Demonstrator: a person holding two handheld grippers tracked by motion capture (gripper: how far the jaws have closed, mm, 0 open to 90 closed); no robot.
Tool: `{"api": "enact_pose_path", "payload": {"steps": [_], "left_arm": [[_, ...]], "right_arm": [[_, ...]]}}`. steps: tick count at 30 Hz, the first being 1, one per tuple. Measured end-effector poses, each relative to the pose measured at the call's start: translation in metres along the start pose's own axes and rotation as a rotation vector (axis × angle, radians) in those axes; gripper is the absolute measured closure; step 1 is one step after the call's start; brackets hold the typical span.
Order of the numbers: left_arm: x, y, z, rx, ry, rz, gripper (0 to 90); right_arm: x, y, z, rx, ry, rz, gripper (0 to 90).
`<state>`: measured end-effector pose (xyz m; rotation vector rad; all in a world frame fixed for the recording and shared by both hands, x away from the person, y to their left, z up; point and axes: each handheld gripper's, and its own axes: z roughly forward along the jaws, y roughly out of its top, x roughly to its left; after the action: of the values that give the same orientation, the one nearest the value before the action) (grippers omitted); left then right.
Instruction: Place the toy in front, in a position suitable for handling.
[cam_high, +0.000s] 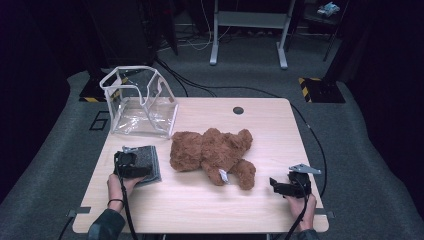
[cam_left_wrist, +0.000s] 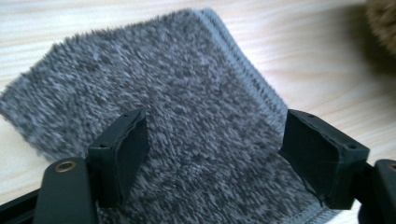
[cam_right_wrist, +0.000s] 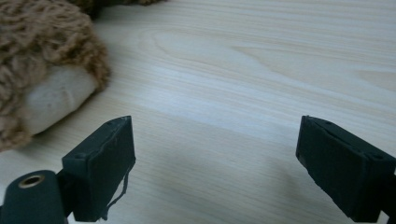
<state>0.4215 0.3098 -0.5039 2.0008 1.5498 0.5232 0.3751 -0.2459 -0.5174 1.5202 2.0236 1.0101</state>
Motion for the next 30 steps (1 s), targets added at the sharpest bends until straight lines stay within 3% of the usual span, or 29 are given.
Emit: {"api": "enact_pose_path", "payload": {"steps": [8, 10, 13, 16, 20, 24, 30], "left_arm": [[0.0, -0.006, 0.004, 0.002, 0.036, 0.001, 33.3], [0.001, -0.008, 0.004, -0.02, 0.044, -0.02, 41.7], [0.002, -0.012, 0.002, -0.052, 0.055, -0.026, 62.5], [0.005, -0.014, 0.001, -0.064, 0.054, -0.03, 73.0], [0.006, -0.015, -0.001, -0.065, 0.053, 0.003, 77.5], [0.008, -0.017, -0.005, -0.086, 0.029, -0.013, 78.6], [0.006, -0.019, -0.021, -0.115, -0.009, 0.007, 78.7]], "right_arm": [[-0.003, -0.005, 0.005, 0.015, -0.017, -0.011, 12.3], [-0.003, -0.005, 0.006, 0.02, -0.017, -0.006, 13.3], [-0.002, -0.005, 0.007, 0.027, -0.019, -0.009, 13.7], [-0.004, -0.006, 0.007, 0.018, -0.012, -0.01, 14.3], [-0.004, -0.006, 0.006, 0.015, -0.011, -0.008, 14.5], [-0.004, -0.006, 0.006, 0.012, -0.01, -0.004, 14.5], [-0.004, -0.006, 0.006, 0.013, -0.015, -0.006, 14.6]]}}
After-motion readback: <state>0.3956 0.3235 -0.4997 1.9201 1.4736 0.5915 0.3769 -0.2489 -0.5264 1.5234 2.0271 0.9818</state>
